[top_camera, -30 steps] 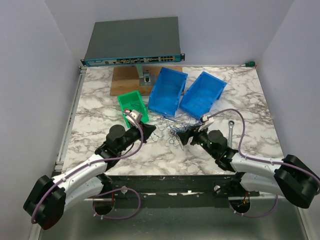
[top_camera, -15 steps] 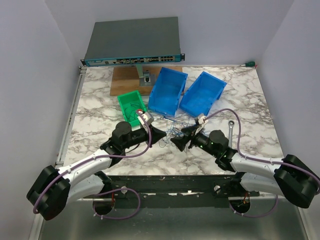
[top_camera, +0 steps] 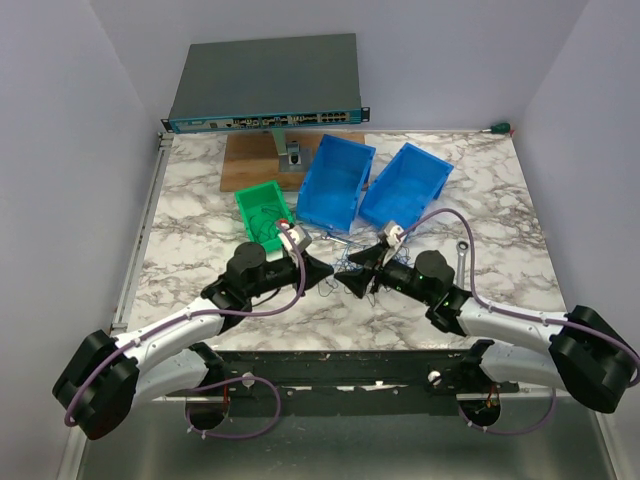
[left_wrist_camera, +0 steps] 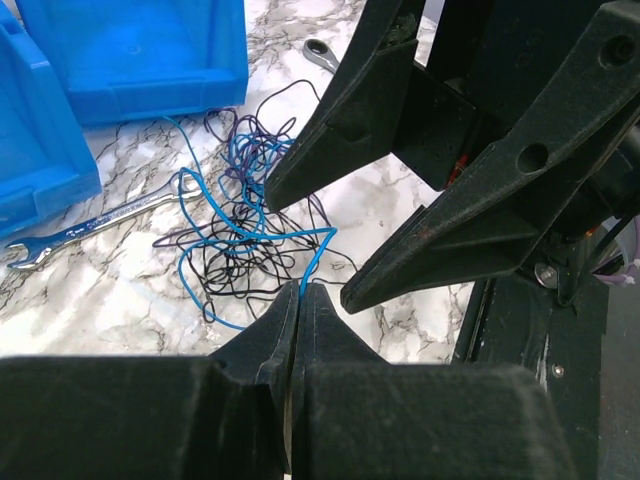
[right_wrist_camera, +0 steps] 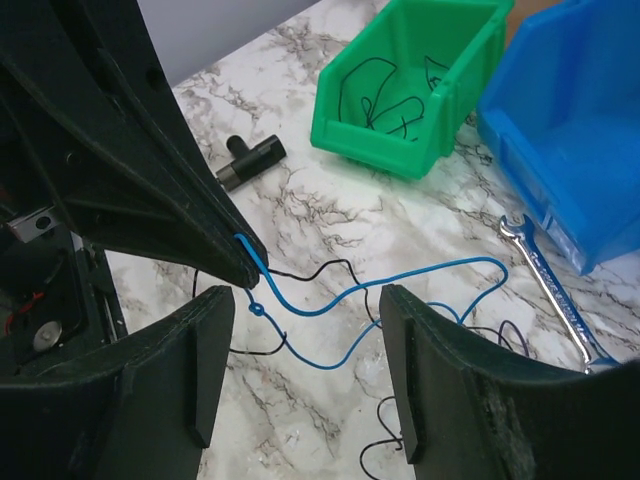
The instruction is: Untangle the cables
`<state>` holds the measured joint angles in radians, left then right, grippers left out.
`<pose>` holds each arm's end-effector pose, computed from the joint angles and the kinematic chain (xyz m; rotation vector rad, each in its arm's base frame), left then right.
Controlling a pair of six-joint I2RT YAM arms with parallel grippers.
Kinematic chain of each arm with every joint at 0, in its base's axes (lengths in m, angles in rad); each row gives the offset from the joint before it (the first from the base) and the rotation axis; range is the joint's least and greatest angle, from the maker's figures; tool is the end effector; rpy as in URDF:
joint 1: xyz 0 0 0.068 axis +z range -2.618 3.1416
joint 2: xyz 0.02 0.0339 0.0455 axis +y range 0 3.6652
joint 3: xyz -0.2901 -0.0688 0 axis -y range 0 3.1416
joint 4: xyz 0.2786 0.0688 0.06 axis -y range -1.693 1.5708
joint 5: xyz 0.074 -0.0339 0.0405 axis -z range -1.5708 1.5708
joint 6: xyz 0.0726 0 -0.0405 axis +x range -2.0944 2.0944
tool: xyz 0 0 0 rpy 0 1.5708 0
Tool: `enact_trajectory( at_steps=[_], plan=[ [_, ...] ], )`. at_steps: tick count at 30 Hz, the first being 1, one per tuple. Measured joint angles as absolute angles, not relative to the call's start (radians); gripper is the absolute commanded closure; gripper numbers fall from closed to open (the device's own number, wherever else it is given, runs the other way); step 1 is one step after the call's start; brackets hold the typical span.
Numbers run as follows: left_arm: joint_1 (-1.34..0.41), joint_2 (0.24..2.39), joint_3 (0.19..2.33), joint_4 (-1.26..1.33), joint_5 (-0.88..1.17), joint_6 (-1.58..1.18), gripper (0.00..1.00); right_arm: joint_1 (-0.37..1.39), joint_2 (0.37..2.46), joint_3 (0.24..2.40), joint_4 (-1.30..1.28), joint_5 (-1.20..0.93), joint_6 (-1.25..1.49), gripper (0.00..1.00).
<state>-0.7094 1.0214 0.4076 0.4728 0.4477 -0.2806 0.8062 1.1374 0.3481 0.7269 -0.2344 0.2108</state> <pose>0.1835 -0.1990 0.2299 0.7282 1.6776 -1.0993 0.1826 0.2147 0.2123 -0.6830 1.5807 0.9589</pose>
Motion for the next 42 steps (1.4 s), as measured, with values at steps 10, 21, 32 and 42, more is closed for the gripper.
enact_trajectory(
  at_steps=[10, 21, 32, 42],
  plan=[
    [-0.72, 1.021, 0.41, 0.467, 0.441, -0.269, 1.0, 0.814, 1.152, 0.375, 0.691, -0.287, 0.179, 0.78],
    [-0.729, 1.02, 0.411, 0.466, 0.437, -0.257, 0.8, 0.819, 1.145, 0.388, 0.675, -0.318, 0.176, 0.99],
    [-0.735, 0.957, 0.386, 0.49, 0.4, -0.254, 0.18, 0.819, 1.039, 0.442, 0.569, -0.233, 0.207, 0.99],
    [-0.735, 0.929, 0.371, 0.492, 0.368, -0.253, 0.24, 0.819, 1.036, 0.717, 0.397, -0.229, 0.289, 0.99]
  ],
)
